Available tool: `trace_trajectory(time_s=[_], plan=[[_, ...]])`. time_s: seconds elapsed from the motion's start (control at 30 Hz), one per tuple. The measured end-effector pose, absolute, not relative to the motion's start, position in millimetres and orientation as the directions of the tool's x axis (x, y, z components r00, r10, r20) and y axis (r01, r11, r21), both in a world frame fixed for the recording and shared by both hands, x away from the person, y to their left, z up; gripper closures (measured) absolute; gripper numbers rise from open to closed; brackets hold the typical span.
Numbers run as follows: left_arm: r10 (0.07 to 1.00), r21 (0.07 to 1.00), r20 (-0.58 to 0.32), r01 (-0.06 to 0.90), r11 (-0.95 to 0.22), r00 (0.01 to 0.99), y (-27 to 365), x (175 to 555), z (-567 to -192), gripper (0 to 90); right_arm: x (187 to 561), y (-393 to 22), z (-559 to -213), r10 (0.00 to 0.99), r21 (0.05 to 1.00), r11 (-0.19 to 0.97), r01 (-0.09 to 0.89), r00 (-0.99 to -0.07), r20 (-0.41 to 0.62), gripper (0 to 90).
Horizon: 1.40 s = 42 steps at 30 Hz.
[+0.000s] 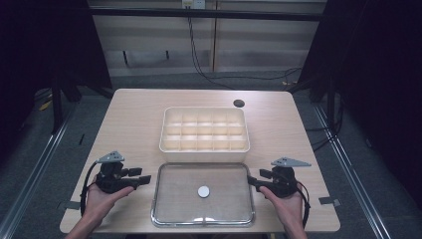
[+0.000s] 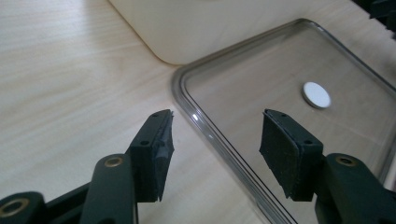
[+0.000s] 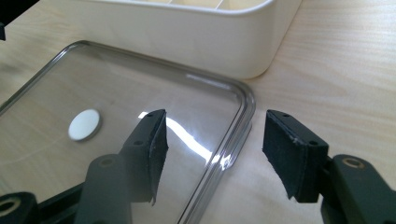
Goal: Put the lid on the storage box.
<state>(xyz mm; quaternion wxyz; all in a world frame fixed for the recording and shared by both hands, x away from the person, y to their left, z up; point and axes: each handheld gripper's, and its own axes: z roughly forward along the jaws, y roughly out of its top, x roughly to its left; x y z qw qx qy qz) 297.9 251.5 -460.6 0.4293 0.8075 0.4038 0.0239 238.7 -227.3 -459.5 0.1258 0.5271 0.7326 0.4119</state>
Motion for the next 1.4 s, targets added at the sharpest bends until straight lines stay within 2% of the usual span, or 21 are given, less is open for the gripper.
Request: trace_trajectory(time_s=[0.23,0.33,0.4,0.47,0.53,0.6,0.87,1.07,1.4], plan=[[0.665,0.709,-0.305,0.628,-0.32,0.682,242,302,-471,46.9,254,-225,-473,0.871,0.726,0.095,0.681,-0.41,0.271,43.5],[0.663,0.702,-0.321,0.64,-0.312,0.676,246,298,-476,48.4,254,-222,-478,0.874,0.715,0.124,0.688,-0.417,0.249,46.4],[0.672,0.698,-0.292,0.632,-0.336,0.681,246,295,-477,48.7,254,-220,-480,0.878,0.712,0.132,0.69,-0.415,0.239,47.4],[0.656,0.692,-0.315,0.639,-0.336,0.686,247,293,-480,50.3,254,-218,-482,0.896,0.706,0.17,0.688,-0.406,0.181,47.8],[0.659,0.687,-0.291,0.631,-0.361,0.694,246,293,-483,51.8,255,-220,-487,0.892,0.695,0.16,0.701,-0.405,0.203,50.0],[0.659,0.681,-0.31,0.643,-0.35,0.686,246,294,-484,51.9,257,-221,-489,0.898,0.696,0.164,0.699,-0.398,0.188,51.0],[0.652,0.658,-0.307,0.649,-0.382,0.694,233,296,-491,49.1,259,-218,-496,0.9,0.678,0.137,0.722,-0.377,0.219,48.9],[0.637,0.644,-0.293,0.639,-0.42,0.713,222,294,-495,51.9,259,-216,-497,0.901,0.68,0.142,0.719,-0.378,0.212,46.3],[0.631,0.644,-0.291,0.635,-0.427,0.719,220,294,-495,56.5,259,-215,-498,0.905,0.671,0.144,0.727,-0.371,0.209,47.9]])
